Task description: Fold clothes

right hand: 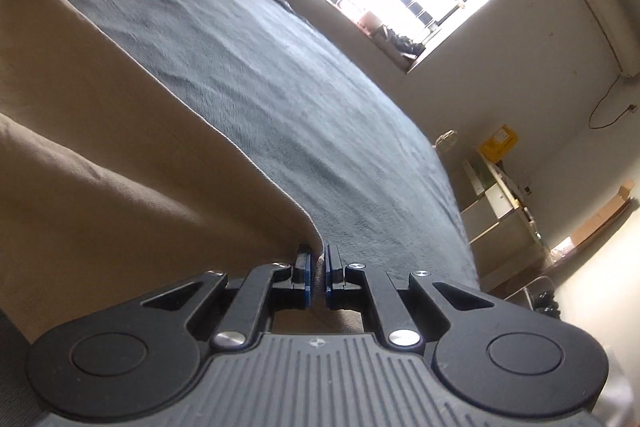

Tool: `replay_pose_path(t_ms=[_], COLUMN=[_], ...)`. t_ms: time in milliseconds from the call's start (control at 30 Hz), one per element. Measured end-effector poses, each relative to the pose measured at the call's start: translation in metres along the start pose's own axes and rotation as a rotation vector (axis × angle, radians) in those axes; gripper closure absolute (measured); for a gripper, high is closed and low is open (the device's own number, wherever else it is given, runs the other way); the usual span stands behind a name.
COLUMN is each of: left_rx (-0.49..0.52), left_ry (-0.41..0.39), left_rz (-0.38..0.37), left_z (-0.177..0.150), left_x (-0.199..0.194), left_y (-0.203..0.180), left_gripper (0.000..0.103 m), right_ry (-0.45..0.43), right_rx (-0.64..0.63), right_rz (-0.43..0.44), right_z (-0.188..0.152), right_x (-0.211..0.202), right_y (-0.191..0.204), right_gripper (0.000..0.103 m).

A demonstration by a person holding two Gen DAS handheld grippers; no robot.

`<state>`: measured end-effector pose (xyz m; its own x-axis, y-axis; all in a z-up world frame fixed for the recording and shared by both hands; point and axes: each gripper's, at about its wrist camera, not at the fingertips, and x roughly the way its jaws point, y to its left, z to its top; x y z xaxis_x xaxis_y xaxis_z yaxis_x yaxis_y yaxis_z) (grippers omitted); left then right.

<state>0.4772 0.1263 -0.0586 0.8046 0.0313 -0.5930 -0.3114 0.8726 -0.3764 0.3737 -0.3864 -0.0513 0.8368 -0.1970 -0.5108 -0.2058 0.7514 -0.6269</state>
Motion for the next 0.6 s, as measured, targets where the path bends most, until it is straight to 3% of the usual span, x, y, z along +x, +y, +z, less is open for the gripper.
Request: replay_pose_path(t_ms=[200,267,367,500,600], left_rx=[-0.020,-0.013,-0.019,0.002,0.094], left_ry=[0.009,0.018,0.023,0.013,0.022], left_rz=[0.014,0.003,-0.030,-0.091,-0.168], left_z=[-0.005,-0.003,0.000,-0.003,-0.014], left_x=[0.015,0.011,-0.002,-0.031,-0.064], left_y=[0.012,0.010,0.004,-0.008,-0.028], left_gripper=[0.094,0.085,0.070,0.069,0.069], right_ry=[0.089,0.088,0.117,0.114,0.097], right_rx=[0.038,0.089,0.280,0.558,0.739], right_rz=[0.052,0.036,0.037,0.082,0.141], right_z=[-0.012,-0.013,-0.013,-0.028,-0.044], right_x=[0.053,0.056,0.051,0.011,-0.029], right_y=[0.013,0.004,-0.035,-0.086,-0.115], right_gripper=[0.093,0.071,0.067,0.066,0.061])
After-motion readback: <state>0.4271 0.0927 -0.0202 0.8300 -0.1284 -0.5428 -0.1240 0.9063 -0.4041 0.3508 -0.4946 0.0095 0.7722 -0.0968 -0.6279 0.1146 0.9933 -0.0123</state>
